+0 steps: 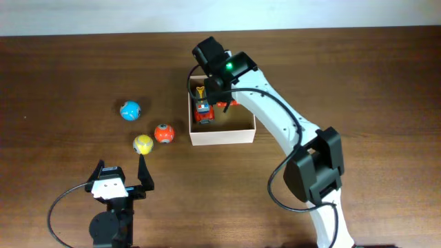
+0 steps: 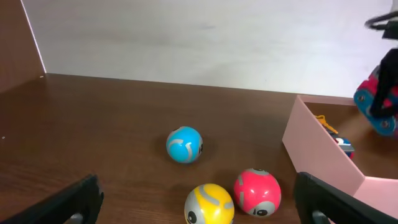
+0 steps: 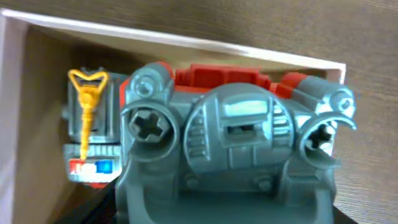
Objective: Pack container
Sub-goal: 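Lift the grey-top truck and carry it over the pink box, then lower the truck into the box beside the first truck and release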
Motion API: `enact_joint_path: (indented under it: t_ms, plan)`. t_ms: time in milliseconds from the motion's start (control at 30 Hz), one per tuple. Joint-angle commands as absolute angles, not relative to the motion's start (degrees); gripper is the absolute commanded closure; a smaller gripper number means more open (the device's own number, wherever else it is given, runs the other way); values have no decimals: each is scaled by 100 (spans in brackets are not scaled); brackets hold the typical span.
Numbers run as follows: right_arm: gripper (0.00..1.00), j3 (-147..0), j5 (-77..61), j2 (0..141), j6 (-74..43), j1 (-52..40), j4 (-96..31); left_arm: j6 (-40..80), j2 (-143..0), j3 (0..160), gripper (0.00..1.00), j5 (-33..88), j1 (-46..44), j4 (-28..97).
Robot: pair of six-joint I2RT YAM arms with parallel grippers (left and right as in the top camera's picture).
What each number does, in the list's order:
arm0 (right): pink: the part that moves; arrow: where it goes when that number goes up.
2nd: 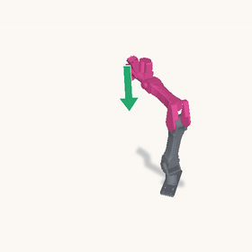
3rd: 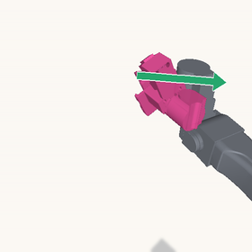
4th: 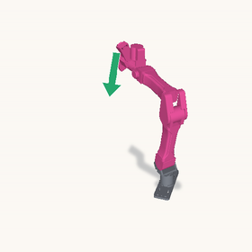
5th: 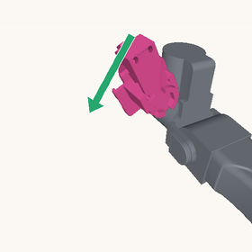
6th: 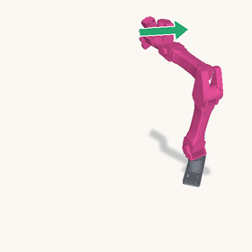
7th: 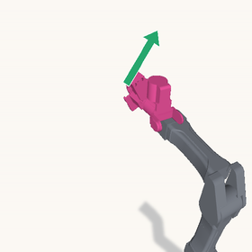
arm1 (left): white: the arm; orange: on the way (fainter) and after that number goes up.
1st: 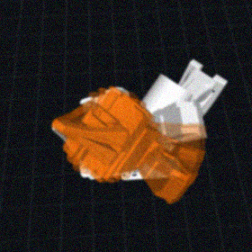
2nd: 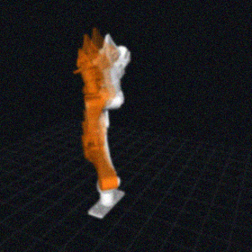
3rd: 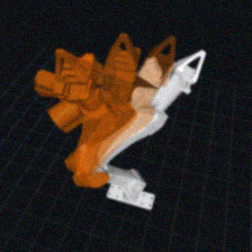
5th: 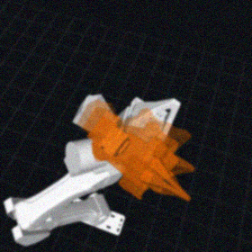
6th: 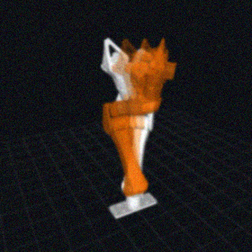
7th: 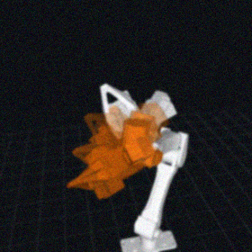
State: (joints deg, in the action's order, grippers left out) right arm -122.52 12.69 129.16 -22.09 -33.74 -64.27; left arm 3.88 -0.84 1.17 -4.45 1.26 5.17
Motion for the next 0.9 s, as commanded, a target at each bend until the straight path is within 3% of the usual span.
enact_joint_path:
  t_ms: [0, 800, 867]
  plan:
    - [38, -12300, 1450, 13023, -2303, -3374, -6425, 298, -40, 97, 1, -381, 141, 526]
    - [37, -12289, 1402, 13550, -2296, -3363, -5957, 298, -40, 97, 1, -381, 141, 526]
    - [24, -12289, 1402, 13550, -2296, -3363, -5951, 298, -40, 97, 1, -381, 141, 526]
